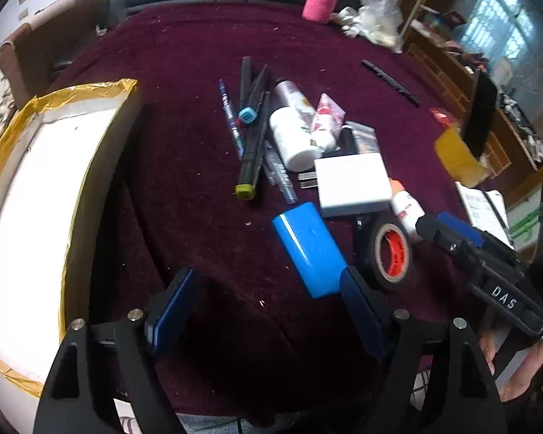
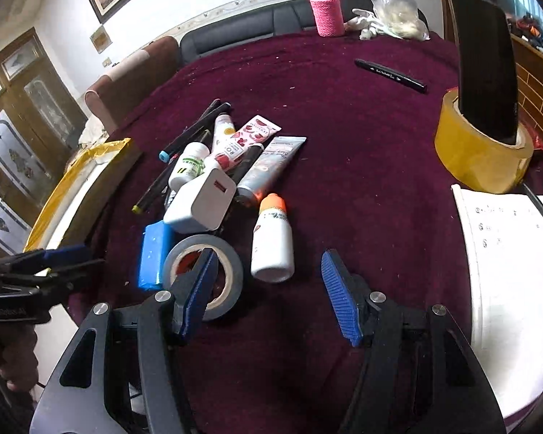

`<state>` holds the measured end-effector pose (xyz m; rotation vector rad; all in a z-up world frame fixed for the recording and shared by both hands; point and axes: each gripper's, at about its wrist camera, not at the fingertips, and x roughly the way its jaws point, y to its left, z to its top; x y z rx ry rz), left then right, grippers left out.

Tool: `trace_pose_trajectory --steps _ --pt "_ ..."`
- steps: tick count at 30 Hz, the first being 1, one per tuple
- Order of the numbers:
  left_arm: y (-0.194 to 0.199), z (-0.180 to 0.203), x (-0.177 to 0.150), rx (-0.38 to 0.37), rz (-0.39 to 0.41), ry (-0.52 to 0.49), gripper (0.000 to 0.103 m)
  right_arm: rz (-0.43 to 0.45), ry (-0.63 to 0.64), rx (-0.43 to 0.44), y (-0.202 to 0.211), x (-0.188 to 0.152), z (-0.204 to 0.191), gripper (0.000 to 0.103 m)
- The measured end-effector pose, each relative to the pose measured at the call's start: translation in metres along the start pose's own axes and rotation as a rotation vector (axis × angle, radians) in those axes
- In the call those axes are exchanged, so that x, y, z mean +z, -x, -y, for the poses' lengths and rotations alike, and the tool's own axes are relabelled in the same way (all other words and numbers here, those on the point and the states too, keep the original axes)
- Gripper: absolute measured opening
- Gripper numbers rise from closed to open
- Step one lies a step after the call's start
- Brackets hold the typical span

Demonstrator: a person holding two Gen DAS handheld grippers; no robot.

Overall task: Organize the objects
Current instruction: 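Grasp the blue battery with the left tool while the right tool grasps the orange-capped white bottle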

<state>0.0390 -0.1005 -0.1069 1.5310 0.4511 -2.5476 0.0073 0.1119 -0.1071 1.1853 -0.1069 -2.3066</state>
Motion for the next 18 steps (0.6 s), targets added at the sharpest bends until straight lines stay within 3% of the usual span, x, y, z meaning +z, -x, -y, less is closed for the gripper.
trace_pose_trajectory --steps 4,8,12,15,18 --pt "-0.02 0.015 0.008 0.01 -0.026 0.038 0.076 -0.008 -0.028 0.033 -0.015 0.019 0.005 0.051" --pt "-0.03 0.03 0.006 -0.034 -0.09 0.046 0.069 -0.048 -0.02 0.054 -0.026 0.024 0.004 0.036" --pt "-0.041 0.031 0.007 -0.021 -0.103 0.041 0.063 -0.062 0.021 0.003 -0.031 0.022 -0.002 0.028" --pt "-0.044 0.042 0.005 0.014 -0.099 -0.003 0.046 -0.058 0.011 0.0 -0.024 0.018 -0.001 0.027" --pt "-0.04 0.046 -0.002 0.034 -0.103 -0.053 0.04 -0.058 0.009 -0.007 -0.024 0.014 0.001 0.027"
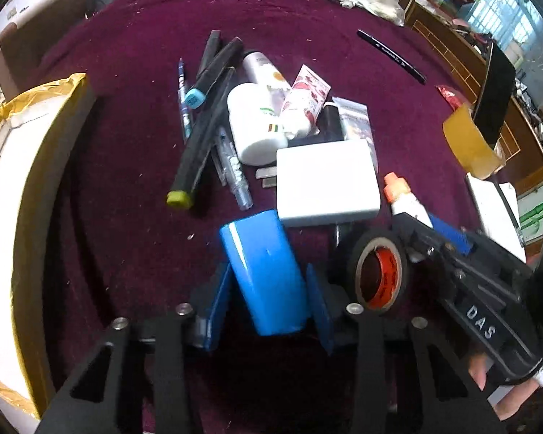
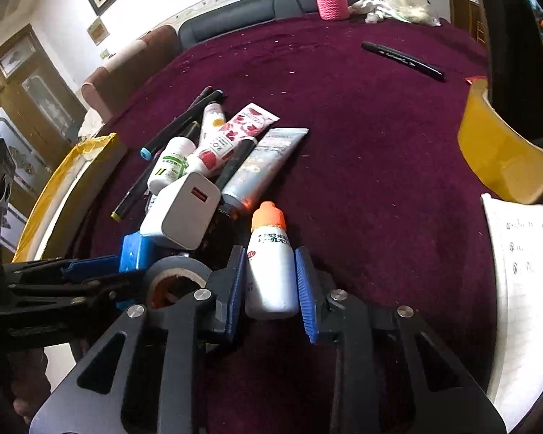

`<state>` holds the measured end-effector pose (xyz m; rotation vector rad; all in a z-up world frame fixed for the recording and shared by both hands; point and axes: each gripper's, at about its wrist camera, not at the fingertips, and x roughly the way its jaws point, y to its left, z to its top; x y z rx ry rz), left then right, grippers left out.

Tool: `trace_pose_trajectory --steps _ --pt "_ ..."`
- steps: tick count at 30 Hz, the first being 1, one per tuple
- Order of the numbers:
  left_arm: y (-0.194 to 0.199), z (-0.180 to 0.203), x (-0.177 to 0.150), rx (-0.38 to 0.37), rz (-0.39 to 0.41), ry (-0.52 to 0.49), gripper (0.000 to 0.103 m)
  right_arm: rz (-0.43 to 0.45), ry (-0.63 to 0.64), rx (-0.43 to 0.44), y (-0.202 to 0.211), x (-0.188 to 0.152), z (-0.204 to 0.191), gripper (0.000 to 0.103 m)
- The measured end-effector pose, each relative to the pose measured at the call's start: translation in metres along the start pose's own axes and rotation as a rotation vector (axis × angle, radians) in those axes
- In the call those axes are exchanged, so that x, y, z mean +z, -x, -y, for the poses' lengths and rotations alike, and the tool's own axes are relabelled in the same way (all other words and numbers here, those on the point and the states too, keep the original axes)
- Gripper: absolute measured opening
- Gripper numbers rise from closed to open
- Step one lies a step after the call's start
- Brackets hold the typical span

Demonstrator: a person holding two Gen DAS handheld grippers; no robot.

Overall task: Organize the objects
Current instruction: 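Grasp the blue battery with the left tool while the right tool grasps the orange-capped white bottle, then carry the battery and bottle with both tools over the yellow-edged white box and lower them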

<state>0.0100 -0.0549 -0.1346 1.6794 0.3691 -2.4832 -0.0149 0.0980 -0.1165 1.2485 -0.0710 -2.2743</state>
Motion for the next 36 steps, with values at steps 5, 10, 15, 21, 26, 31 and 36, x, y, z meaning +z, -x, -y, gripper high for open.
trace_pose_trajectory --steps 5,10,15,21,26,31,36 --pt "0.008 -0.029 -0.011 -0.029 -0.015 0.013 0.041 -0.009 0.009 -0.022 -0.003 0.0 -0.002 0.027" --pt "0.011 -0.028 -0.015 -0.049 -0.054 0.024 0.044 -0.001 0.0 -0.038 -0.007 0.001 -0.004 0.027" --pt "0.006 -0.013 -0.014 0.027 -0.045 -0.004 0.043 -0.006 -0.009 -0.055 -0.009 0.003 -0.006 0.027" --pt "0.002 -0.013 -0.003 -0.018 -0.033 0.027 0.038 -0.002 -0.025 -0.055 -0.01 0.003 -0.005 0.027" --pt "0.002 -0.023 -0.005 -0.045 -0.017 0.008 0.04 -0.02 -0.022 -0.063 -0.009 0.002 -0.006 0.027" --pt "0.002 -0.027 -0.002 -0.027 0.0 0.012 0.038 -0.02 -0.02 -0.08 -0.01 0.005 -0.008 0.027" --pt "0.012 -0.042 -0.004 -0.088 0.008 0.04 0.036 -0.017 -0.038 -0.069 -0.007 0.004 -0.005 0.027"
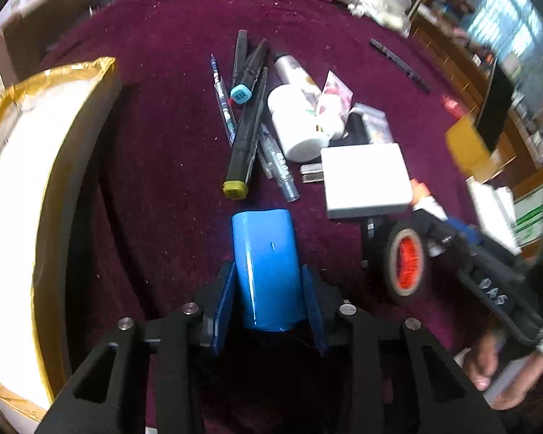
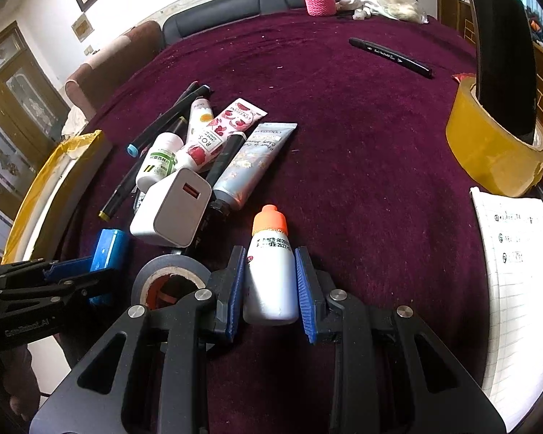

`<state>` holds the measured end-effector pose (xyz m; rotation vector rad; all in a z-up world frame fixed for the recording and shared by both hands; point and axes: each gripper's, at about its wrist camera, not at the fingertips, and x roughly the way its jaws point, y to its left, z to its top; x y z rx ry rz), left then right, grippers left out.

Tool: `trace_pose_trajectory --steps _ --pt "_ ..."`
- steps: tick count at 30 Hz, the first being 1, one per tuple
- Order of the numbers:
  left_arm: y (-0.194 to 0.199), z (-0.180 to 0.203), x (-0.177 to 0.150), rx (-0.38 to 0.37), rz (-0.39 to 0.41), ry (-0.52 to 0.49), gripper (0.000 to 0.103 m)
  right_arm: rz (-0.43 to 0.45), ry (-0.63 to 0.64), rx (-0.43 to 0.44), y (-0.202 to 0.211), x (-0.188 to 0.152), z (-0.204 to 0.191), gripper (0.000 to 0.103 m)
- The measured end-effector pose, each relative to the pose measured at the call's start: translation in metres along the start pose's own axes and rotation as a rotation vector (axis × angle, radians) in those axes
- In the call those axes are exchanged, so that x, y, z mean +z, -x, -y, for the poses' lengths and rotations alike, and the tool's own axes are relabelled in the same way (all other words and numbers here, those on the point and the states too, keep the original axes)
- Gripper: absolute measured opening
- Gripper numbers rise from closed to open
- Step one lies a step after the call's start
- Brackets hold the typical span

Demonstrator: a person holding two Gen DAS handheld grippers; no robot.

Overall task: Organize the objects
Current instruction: 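Carry the battery and bottle with both tools over the yellow-edged white box and lower them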

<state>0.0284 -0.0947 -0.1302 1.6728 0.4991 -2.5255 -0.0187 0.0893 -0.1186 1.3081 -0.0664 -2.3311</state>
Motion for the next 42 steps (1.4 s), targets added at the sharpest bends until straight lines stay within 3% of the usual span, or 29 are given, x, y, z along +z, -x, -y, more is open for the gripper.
trace_pose_trajectory --steps 2,5,13,21,24,25,26,27,29,30,33,36,42 --pt "0.01 -0.006 0.001 -0.046 0.029 0.013 0.034 0.015 -0.014 0.019 0.005 -0.001 0.002 0.027" --pt "0.018 -0.005 0.003 -0.038 0.05 -0.005 0.032 0.041 -0.025 0.044 0.011 -0.001 0.003 0.027" --pt "-0.001 -0.011 -0.003 -0.039 -0.017 -0.05 0.034 0.0 -0.018 0.009 0.001 -0.002 -0.001 0.027" --pt "-0.004 -0.002 -0.002 -0.016 0.0 -0.074 0.032 -0.002 -0.024 0.009 0.0 -0.002 -0.001 0.027" --pt "-0.008 -0.003 -0.003 -0.012 0.005 -0.082 0.036 0.001 -0.028 0.014 0.001 -0.004 0.001 0.027" --pt "-0.014 -0.003 -0.003 -0.015 -0.033 -0.08 0.044 0.002 -0.027 0.014 0.001 -0.004 0.001 0.027" --pt "-0.014 0.001 -0.003 -0.013 -0.02 -0.096 0.051 0.002 -0.027 0.015 0.001 -0.004 0.001 0.027" --pt "-0.017 0.003 -0.002 0.015 -0.027 -0.11 0.049 0.002 -0.029 0.017 0.001 -0.004 0.001 0.027" --pt "-0.02 0.01 0.0 0.087 -0.031 -0.134 0.035 0.004 -0.029 0.02 0.001 -0.004 0.002 0.027" --pt "-0.019 0.009 0.001 0.088 -0.032 -0.128 0.035 0.005 -0.032 0.024 0.001 -0.004 0.003 0.027" --pt "-0.012 0.001 0.003 0.066 -0.021 -0.076 0.035 0.005 -0.03 0.031 0.002 -0.006 0.003 0.027" --pt "0.005 -0.006 0.002 -0.012 0.014 -0.036 0.035 0.013 -0.037 0.048 0.005 -0.006 0.006 0.027" --pt "0.035 -0.013 0.001 -0.059 0.053 -0.005 0.035 0.071 -0.051 0.127 0.021 -0.003 0.001 0.027"
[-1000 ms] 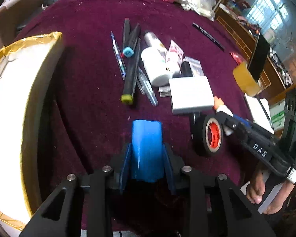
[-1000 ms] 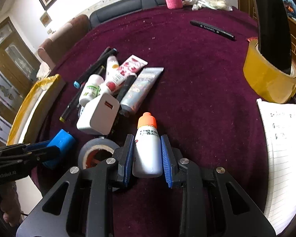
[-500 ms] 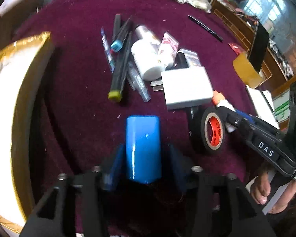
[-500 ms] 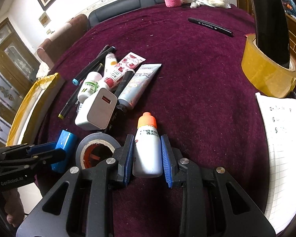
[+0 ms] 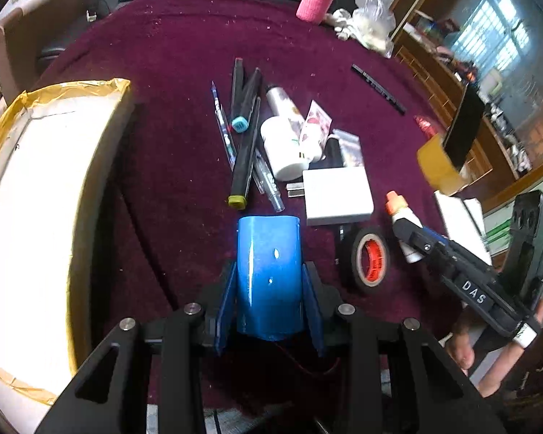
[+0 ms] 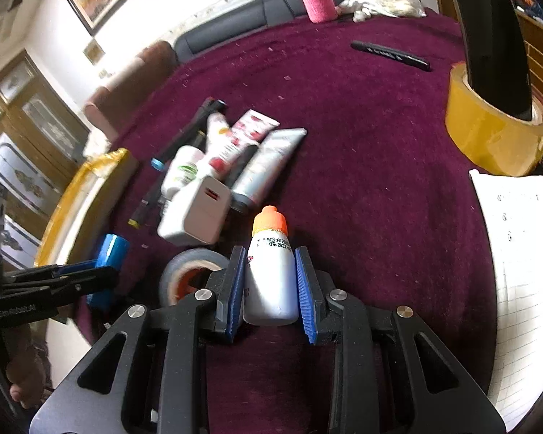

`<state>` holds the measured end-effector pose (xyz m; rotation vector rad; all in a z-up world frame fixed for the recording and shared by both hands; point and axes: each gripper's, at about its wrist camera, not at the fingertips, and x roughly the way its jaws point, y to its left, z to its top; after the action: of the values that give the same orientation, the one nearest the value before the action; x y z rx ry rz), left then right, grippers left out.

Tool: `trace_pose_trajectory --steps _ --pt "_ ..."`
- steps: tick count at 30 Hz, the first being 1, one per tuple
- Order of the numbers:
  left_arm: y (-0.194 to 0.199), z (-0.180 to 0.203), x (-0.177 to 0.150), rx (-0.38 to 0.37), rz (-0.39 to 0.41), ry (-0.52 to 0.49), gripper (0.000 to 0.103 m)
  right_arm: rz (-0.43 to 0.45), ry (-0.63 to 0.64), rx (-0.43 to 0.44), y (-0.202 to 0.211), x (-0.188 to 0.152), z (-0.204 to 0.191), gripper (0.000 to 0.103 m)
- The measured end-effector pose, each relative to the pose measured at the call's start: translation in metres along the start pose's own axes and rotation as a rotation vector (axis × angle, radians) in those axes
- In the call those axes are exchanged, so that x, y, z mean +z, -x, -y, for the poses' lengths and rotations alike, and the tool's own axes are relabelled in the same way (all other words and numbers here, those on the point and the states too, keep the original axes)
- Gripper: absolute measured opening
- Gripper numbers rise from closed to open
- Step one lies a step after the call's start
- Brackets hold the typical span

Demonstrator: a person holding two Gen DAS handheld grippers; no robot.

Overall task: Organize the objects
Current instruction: 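Carry the battery and bottle with both tools over the yellow-edged white box and lower them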

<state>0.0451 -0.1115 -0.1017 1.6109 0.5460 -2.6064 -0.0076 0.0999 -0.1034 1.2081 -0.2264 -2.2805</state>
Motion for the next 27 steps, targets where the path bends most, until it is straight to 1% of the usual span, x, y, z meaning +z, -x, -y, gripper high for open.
trace_pose_trajectory --steps 3,5,7,9,13,16,18,20,22,24,27 --pt "0.019 -0.012 0.001 -0.038 0.018 0.035 0.035 0.012 0.025 0.033 0.005 0.004 -0.014 0.027" --pt "0.033 -0.021 0.003 -0.05 0.032 0.069 0.035 0.017 0.054 0.075 0.009 0.006 -0.032 0.027" --pt "0.053 -0.038 0.001 -0.055 0.052 0.111 0.035 0.018 0.101 0.117 0.01 0.008 -0.055 0.027" --pt "0.071 -0.058 -0.002 -0.038 0.077 0.148 0.035 -0.001 0.15 0.18 0.006 0.01 -0.082 0.027" --pt "0.101 -0.11 -0.008 0.033 0.138 0.24 0.035 -0.074 0.257 0.322 -0.016 0.011 -0.149 0.027" --pt "0.106 -0.151 -0.013 0.08 0.152 0.32 0.035 -0.124 0.32 0.373 -0.038 0.01 -0.19 0.027" --pt "0.103 -0.172 -0.015 0.084 0.134 0.356 0.035 -0.153 0.364 0.378 -0.056 0.009 -0.217 0.027" --pt "0.094 -0.188 -0.016 0.108 0.113 0.374 0.035 -0.188 0.393 0.403 -0.075 0.009 -0.241 0.027" --pt "0.084 -0.204 -0.017 0.112 0.087 0.394 0.035 -0.218 0.422 0.397 -0.092 0.008 -0.261 0.027" --pt "0.077 -0.212 -0.019 0.132 0.067 0.401 0.035 -0.241 0.457 0.395 -0.106 0.006 -0.278 0.027" --pt "0.069 -0.217 -0.021 0.16 0.042 0.403 0.035 -0.27 0.504 0.363 -0.127 0.002 -0.297 0.027"
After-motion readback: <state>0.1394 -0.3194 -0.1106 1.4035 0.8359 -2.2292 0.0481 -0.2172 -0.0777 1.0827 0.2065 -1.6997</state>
